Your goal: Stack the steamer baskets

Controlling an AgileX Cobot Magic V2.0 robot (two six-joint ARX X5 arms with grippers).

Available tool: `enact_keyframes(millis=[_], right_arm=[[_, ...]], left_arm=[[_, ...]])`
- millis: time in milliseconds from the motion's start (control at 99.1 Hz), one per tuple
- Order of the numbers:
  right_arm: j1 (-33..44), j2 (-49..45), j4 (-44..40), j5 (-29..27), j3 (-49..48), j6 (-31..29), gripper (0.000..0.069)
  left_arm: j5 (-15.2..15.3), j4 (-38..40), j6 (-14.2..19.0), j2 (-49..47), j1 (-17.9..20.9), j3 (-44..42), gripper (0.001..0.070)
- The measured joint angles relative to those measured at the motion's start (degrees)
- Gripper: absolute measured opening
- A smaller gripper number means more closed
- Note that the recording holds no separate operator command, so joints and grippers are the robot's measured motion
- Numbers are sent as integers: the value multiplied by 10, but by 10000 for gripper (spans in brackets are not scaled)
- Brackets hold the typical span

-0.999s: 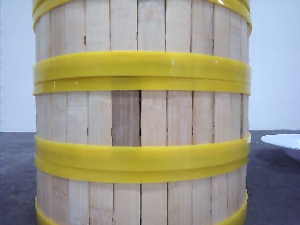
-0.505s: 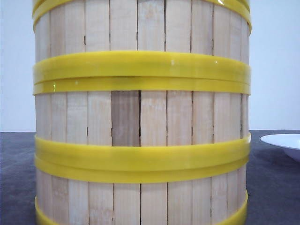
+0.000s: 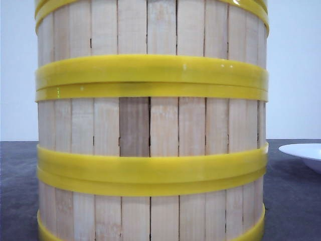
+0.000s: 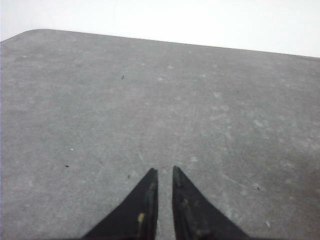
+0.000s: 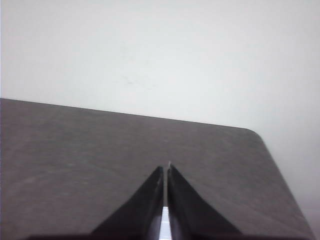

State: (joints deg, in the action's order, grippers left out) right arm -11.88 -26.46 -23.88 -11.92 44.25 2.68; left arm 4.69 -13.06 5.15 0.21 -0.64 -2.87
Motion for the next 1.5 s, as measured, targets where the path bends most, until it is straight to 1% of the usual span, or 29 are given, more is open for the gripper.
enact_keyframes(millis=[131, 212, 424, 616, 908, 1504], right_arm=[[83, 38, 42, 73, -93, 4, 9], [107, 67, 67, 98, -154, 3, 9], [116, 161, 134, 104, -294, 3, 9], [116, 213, 139, 104, -370, 3, 9], [117, 262, 141, 104, -428, 3, 9], [117, 262, 141, 104, -433, 3, 9]], left_arm=[[0, 0, 0, 0, 0, 0, 25], [0, 0, 0, 0, 0, 0, 25], [0, 0, 0, 0, 0, 0, 25], [0, 0, 0, 0, 0, 0, 25], [0, 0, 0, 0, 0, 0, 25], [0, 0, 0, 0, 0, 0, 25]])
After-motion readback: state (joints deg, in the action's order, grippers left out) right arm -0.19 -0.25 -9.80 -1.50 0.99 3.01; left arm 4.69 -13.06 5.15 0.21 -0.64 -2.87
